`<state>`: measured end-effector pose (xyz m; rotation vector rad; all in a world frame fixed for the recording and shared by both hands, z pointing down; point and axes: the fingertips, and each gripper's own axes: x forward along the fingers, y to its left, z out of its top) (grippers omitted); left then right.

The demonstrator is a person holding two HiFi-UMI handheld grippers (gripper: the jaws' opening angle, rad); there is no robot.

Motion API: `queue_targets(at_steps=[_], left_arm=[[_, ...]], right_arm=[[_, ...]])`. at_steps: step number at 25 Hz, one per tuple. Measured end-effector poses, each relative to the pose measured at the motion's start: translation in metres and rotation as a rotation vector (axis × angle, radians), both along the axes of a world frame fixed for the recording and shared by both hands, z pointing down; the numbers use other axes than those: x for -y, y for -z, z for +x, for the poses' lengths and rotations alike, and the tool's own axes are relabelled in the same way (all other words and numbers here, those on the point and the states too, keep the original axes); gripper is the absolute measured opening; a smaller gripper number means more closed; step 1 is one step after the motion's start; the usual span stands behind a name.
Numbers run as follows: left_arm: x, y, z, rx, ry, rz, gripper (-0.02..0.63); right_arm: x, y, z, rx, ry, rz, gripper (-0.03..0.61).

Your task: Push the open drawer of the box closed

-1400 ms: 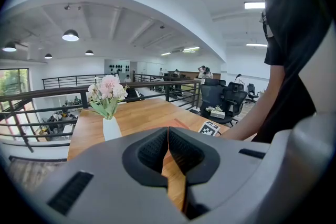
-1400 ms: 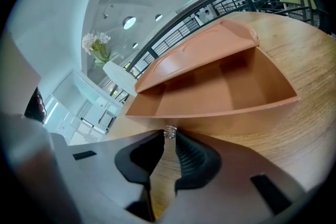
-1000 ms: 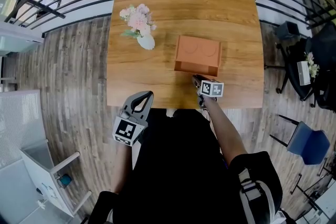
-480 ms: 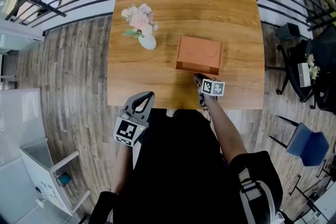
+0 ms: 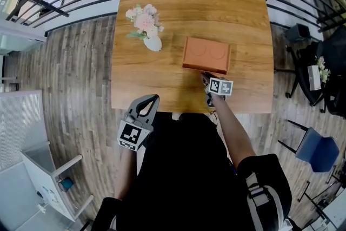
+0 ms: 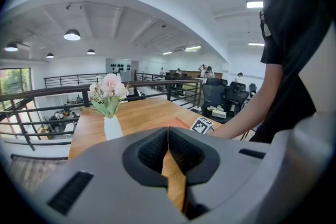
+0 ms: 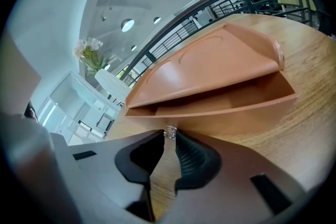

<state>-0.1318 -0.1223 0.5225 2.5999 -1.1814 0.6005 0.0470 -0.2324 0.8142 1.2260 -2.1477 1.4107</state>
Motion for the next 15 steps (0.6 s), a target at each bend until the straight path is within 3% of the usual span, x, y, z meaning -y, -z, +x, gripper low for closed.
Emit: queue_targets(at_steps=[15], left_arm=[[0.005,-0.004,-0.003,0.0,-0.003,-0.004,0.023]], right_arm=[[0.019,-0.003,0.0,0.002,-0.011,0.006,0.084]])
